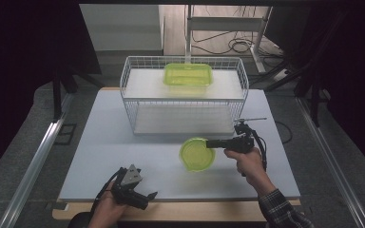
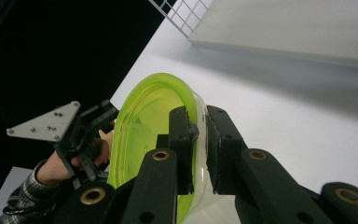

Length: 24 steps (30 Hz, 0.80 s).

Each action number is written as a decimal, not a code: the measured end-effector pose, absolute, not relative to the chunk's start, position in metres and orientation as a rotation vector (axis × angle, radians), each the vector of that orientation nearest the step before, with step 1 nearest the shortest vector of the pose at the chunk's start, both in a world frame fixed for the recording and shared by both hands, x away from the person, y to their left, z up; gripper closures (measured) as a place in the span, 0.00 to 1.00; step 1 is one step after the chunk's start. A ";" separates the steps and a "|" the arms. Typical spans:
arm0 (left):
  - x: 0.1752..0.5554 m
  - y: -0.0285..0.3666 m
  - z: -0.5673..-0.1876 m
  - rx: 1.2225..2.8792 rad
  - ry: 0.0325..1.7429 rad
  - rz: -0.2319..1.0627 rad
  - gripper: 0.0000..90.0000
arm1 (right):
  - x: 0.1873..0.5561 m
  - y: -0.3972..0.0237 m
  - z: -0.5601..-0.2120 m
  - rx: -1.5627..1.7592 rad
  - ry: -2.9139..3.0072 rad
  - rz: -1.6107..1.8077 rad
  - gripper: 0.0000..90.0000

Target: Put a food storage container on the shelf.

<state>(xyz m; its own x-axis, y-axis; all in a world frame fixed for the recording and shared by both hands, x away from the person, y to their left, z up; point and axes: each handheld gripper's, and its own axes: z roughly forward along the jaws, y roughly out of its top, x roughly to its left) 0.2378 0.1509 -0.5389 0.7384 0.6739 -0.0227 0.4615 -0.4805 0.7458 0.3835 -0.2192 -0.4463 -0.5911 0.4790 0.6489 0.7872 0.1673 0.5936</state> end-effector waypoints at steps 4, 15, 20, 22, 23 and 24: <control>0.238 0.151 -0.539 2.164 0.851 0.352 0.00 | 0.385 -0.219 -0.438 -1.209 -2.132 -1.412 0.90; 0.238 0.151 -0.539 2.165 0.850 0.354 0.00 | 0.391 -0.215 -0.413 -1.195 -2.149 -1.465 0.90; 0.238 0.151 -0.539 2.164 0.850 0.353 0.00 | 0.395 -0.214 -0.401 -1.195 -2.146 -1.489 0.90; 0.238 0.151 -0.539 2.160 0.852 0.354 0.00 | 0.398 -0.214 -0.392 -1.195 -2.146 -1.509 0.90; 0.238 0.151 -0.539 2.158 0.853 0.353 0.00 | 0.398 -0.214 -0.390 -1.195 -2.145 -1.513 0.90; 0.238 0.151 -0.539 2.158 0.853 0.353 0.00 | 0.398 -0.214 -0.390 -1.195 -2.145 -1.513 0.90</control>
<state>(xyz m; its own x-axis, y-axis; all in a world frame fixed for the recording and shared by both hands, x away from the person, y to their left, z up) 0.2379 0.1512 -0.5386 0.7371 0.6753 -0.0244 0.4609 -0.4761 0.7490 0.3985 -0.2135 -0.3899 -0.6293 0.4728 0.6167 0.7397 0.1211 0.6619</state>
